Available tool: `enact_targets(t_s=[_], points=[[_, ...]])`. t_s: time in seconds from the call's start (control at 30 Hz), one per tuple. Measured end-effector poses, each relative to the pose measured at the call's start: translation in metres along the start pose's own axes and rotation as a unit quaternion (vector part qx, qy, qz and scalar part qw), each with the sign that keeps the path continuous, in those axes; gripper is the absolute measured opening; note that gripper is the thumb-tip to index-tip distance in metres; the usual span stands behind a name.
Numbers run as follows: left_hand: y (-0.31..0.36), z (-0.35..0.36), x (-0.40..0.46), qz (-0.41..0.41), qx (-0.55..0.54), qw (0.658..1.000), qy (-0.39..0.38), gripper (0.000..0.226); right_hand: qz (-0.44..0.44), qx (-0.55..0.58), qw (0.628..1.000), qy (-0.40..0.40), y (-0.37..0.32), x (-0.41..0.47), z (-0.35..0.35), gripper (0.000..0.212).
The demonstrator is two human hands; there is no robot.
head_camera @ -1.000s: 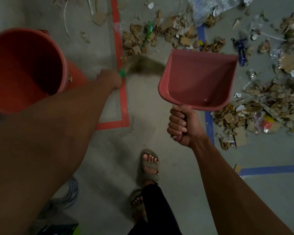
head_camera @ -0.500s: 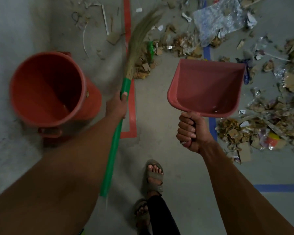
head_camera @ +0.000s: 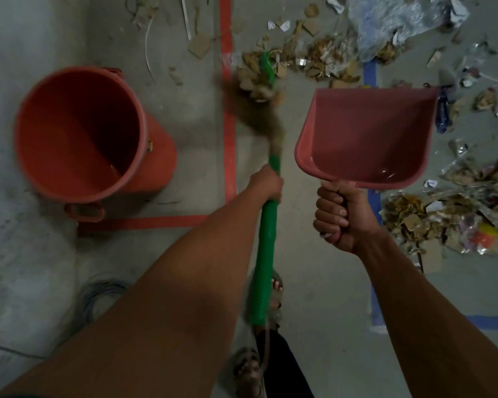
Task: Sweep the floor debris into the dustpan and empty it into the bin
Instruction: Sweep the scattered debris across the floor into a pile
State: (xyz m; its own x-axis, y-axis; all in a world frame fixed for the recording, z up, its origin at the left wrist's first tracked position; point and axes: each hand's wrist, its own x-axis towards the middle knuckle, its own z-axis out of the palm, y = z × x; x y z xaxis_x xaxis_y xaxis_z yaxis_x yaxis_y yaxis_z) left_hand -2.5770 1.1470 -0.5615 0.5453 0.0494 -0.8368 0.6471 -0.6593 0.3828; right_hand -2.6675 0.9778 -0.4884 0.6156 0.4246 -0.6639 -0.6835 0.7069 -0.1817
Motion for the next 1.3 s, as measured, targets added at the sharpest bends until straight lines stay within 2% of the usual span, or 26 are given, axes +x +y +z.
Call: enact_targets(t_s=[0.07, 0.17, 0.33, 0.53, 0.7, 0.83, 0.93, 1.03, 1.1, 1.2, 1.3], points=[[0.018, -0.005, 0.000, 0.073, 0.024, 0.997, -0.004, 0.037, -0.006, 0.009, 1.000, 0.000, -0.002, -0.001, -0.003, 0.043], [0.025, -0.016, 0.002, 0.170, 0.079, 0.982, 0.024, 0.048, -0.017, 0.015, 1.000, 0.005, -0.008, -0.003, -0.001, 0.043], [0.001, -0.048, 0.008, 0.209, 0.175, 0.955, 0.120, 0.059, -0.022, 0.012, 1.000, 0.007, -0.015, 0.001, 0.017, 0.043], [-0.035, -0.085, 0.001, 0.187, 0.143, 0.947, 0.219, 0.059, -0.022, -0.007, 1.000, 0.009, -0.019, 0.014, 0.046, 0.043], [-0.041, -0.100, 0.004, 0.050, 0.020, 0.963, 0.263, 0.056, -0.018, -0.012, 1.000, -0.001, -0.018, 0.029, 0.060, 0.042], [-0.030, -0.099, 0.017, -0.083, -0.057, 0.966, 0.237, 0.052, -0.012, -0.011, 1.000, -0.005, -0.016, 0.040, 0.061, 0.042], [-0.020, -0.091, 0.032, -0.114, -0.048, 0.982, 0.142, 0.058, -0.013, -0.010, 1.000, 0.010, -0.017, 0.046, 0.058, 0.042], [-0.008, -0.083, 0.046, -0.065, 0.020, 0.997, 0.035, 0.074, -0.011, -0.008, 1.000, 0.022, -0.018, 0.055, 0.054, 0.042], [0.001, -0.080, 0.052, 0.000, 0.068, 0.998, 0.005, 0.065, -0.011, -0.007, 1.000, 0.028, -0.018, 0.061, 0.052, 0.042], [0.008, -0.090, 0.054, 0.110, 0.084, 0.990, -0.003, 0.044, -0.015, -0.001, 0.999, 0.038, -0.019, 0.070, 0.056, 0.042], [0.005, -0.105, 0.050, 0.200, 0.100, 0.974, 0.029, 0.051, -0.016, 0.006, 0.999, 0.042, -0.022, 0.078, 0.067, 0.042]])
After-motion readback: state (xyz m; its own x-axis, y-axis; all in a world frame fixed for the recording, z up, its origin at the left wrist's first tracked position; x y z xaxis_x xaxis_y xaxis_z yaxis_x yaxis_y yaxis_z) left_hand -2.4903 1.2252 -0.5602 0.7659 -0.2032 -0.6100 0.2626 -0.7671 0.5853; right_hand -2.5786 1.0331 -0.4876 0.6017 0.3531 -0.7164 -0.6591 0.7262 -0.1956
